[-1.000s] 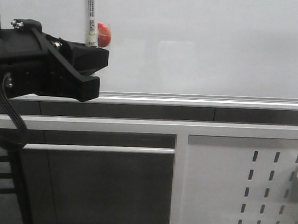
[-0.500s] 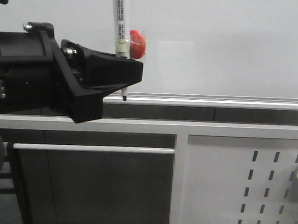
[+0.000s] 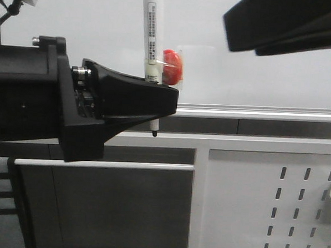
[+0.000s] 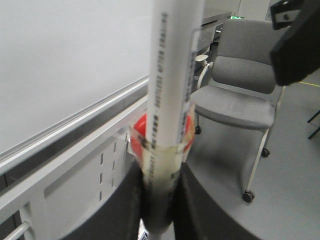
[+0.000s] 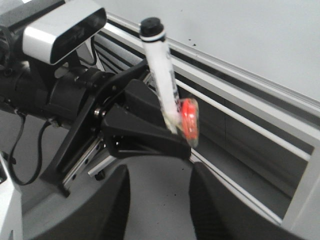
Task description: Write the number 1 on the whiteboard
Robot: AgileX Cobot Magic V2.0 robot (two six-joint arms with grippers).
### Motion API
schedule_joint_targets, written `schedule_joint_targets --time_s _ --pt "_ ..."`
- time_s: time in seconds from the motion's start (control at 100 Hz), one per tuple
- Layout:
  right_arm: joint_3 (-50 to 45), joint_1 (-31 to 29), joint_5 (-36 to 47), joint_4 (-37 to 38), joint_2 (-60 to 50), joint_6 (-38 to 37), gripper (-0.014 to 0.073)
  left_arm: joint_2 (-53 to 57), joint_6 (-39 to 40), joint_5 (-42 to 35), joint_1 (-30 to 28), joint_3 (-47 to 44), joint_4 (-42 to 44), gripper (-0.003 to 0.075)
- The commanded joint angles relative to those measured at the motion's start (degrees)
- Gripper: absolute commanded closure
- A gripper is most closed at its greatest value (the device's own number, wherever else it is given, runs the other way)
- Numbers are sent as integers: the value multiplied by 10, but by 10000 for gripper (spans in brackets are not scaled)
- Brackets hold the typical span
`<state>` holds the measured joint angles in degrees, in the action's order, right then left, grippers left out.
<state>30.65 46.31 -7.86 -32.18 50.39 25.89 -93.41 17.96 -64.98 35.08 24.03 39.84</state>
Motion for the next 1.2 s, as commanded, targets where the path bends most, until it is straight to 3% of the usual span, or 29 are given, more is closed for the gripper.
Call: schedule_joint_targets --time_s 0.0,0.22,0.54,1.19 --pt "21 24 84 -5 22 20 352 22 20 -124 -6 11 8 741" --pt "21 75 163 18 65 23 352 22 43 -124 -43 11 63 741" --pt "21 79 210 29 79 23 349 22 58 -124 -91 11 156 741" --pt "20 80 252 48 128 23 347 21 58 -124 -116 11 184 741"
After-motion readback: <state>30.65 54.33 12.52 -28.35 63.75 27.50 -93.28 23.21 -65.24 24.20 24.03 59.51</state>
